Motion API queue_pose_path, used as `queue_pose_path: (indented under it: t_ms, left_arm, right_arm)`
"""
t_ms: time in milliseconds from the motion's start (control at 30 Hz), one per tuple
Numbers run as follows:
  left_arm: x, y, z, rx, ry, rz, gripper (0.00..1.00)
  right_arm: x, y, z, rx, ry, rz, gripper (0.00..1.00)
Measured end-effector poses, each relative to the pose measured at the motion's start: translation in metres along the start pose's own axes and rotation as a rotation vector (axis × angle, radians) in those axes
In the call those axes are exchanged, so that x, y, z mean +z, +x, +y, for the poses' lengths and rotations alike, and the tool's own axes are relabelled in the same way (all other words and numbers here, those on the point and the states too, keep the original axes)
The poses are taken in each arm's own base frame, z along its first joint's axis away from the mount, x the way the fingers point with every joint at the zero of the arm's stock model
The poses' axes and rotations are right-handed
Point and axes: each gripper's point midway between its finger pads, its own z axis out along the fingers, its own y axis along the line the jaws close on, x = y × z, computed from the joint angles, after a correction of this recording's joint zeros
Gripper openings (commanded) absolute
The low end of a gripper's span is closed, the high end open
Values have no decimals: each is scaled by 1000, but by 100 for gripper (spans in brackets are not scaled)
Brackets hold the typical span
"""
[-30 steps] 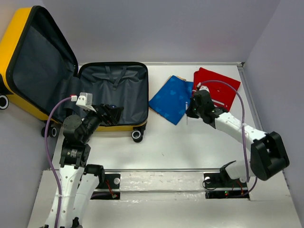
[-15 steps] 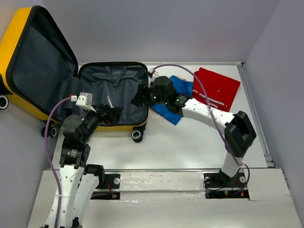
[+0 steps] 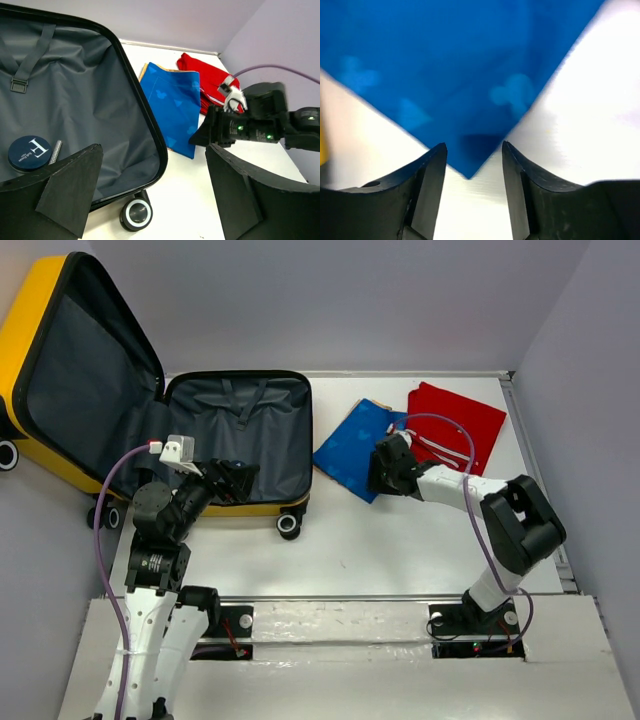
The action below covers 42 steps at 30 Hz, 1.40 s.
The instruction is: Pack the luggage
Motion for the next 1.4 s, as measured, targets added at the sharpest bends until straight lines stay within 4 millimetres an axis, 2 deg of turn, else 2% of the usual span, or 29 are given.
queue_pose_path:
  t_ms: [100,167,233,267,333,500,667,767,800,867,967,1000,1033,1067,1100,1133,1200,1267,1300,1400]
  left_arm:
    - [0,0,0,0,0,0,92]
    - [0,0,0,0,0,1,92]
    - [1,1,0,-1,0,3,92]
    - [1,1,0,-1,-1,3,92]
    - [1,1,1,-1,-1,4,92]
    - [1,1,1,-3,-2,5,92]
    - [6,1,-5,-24,37,15,94]
    - [10,2,-12,-47,84,24,93]
    - [11,3,-14,-54,97,28,92]
    - [14,10,-18,-74,128,48,88]
    - [19,25,-27,-104,173,101,85]
    - [20,31,-34,-114,198,126,84]
    - [20,39,-45,-121,229,155,83]
    - [19,46,-54,-127,257,180,83]
    - [19,54,-64,-134,280,207,82]
    - [17,64,-77,-137,314,240,81]
    - [12,76,-94,-142,348,276,80]
    - [9,87,-104,-145,351,303,79]
    - [10,92,-106,-146,344,315,79]
    - [13,117,-104,-153,273,366,78]
  right_arm:
    - [14,18,-15,-14,53,55,55]
    - [21,15,-14,-16,56,48,52]
    - [26,12,-12,-17,60,40,40]
    - [29,11,-12,-17,64,36,24]
    - [33,8,-11,-12,70,26,7]
    - [34,7,-13,16,68,-8,7]
    - [-3,35,-44,8,98,8,7]
    - [-32,65,-59,13,65,45,7]
    - [-45,82,-64,18,44,73,7]
    - [-63,105,-63,19,-7,110,7]
    - [-91,131,-47,13,-118,156,7]
    - [-101,137,-41,10,-151,171,8]
    - [-110,141,-35,11,-178,182,27]
    - [-117,144,-32,19,-200,191,40]
    - [-126,145,-29,22,-225,190,64]
    - [-132,144,-27,41,-237,183,72]
    - [-144,136,-29,62,-253,142,80]
    - [-151,125,-35,77,-228,92,83]
    - [-152,121,-37,77,-213,77,83]
    - [-147,92,-42,72,-115,11,84]
